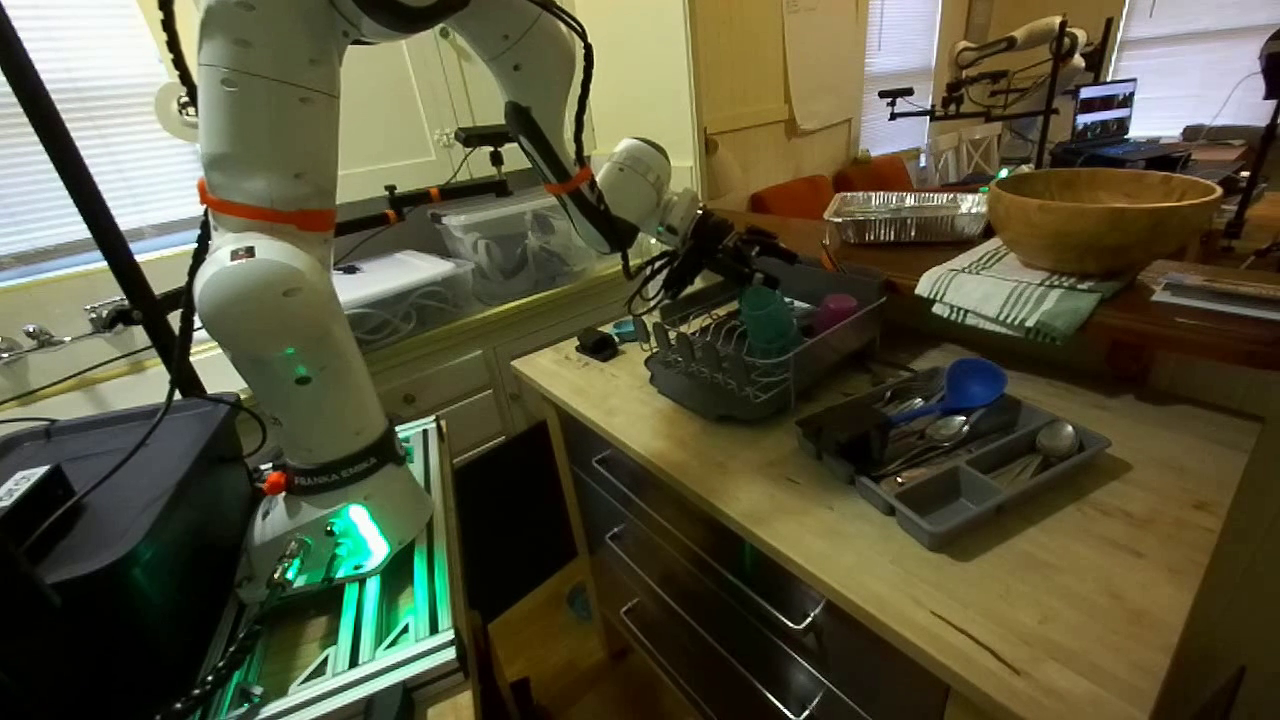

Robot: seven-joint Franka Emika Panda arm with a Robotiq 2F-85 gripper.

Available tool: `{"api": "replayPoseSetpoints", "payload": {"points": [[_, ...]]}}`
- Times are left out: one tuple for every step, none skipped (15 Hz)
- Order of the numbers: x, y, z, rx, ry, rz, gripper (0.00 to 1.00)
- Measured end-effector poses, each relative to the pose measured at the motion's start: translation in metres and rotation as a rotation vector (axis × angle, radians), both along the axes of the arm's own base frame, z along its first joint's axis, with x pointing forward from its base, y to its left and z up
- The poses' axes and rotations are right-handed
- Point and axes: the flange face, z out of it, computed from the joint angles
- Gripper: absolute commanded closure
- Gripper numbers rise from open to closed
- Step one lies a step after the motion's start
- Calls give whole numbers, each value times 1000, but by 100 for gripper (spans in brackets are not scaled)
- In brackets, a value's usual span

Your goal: Move the green cup to the right and put it upside down

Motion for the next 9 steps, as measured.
{"api": "replayPoseSetpoints", "payload": {"points": [[-1,4,5,28,-5,16,0],[-2,9,11,56,-16,32,0],[-3,13,19,81,-26,48,0],[-6,17,28,109,-35,65,0],[-10,21,37,140,-43,77,0],[-14,24,48,178,-53,92,0],[-18,27,60,221,-63,108,0],[-23,30,72,266,-74,134,0],[-29,32,83,310,-78,168,0]]}}
